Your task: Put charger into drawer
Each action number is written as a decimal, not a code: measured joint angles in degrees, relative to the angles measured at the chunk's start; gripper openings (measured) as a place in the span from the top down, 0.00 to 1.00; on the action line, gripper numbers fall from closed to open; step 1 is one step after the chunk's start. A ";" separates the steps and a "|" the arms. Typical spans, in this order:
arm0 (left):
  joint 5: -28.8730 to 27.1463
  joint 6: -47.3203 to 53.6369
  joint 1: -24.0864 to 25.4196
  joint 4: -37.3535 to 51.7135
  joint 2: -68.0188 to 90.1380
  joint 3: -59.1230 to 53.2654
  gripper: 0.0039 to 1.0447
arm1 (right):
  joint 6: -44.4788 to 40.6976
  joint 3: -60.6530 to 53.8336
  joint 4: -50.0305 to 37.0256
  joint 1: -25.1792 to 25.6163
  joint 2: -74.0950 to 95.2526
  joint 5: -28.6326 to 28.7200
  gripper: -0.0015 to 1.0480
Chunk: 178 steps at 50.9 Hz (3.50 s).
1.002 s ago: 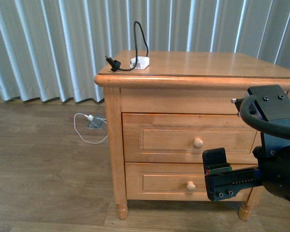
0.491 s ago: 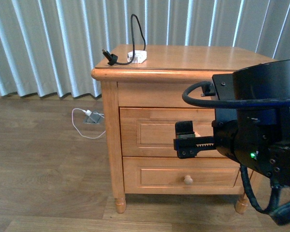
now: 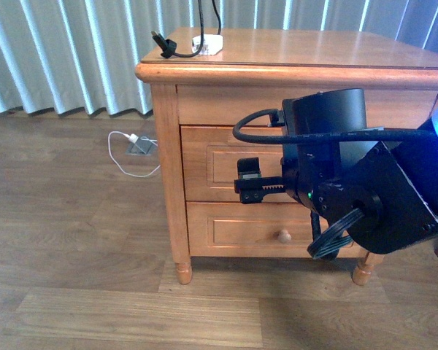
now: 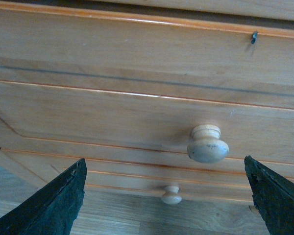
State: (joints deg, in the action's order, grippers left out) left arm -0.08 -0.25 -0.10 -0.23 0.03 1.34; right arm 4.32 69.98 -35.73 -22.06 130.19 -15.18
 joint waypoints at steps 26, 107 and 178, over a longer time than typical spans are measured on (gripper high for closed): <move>0.00 0.00 0.00 0.00 0.00 0.00 0.06 | -1.05 5.73 0.31 2.95 5.73 -0.15 0.08; 0.00 0.00 0.00 0.00 0.00 0.00 0.06 | 0.48 6.71 -0.09 2.78 6.51 0.07 0.24; 0.02 0.00 0.00 0.00 0.00 0.00 0.06 | -0.26 -35.67 -0.70 2.91 -21.33 11.02 0.79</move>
State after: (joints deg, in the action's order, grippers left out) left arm -0.05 -0.25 -0.10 -0.23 0.03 1.34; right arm 4.05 34.30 -36.42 -19.16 108.86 -4.16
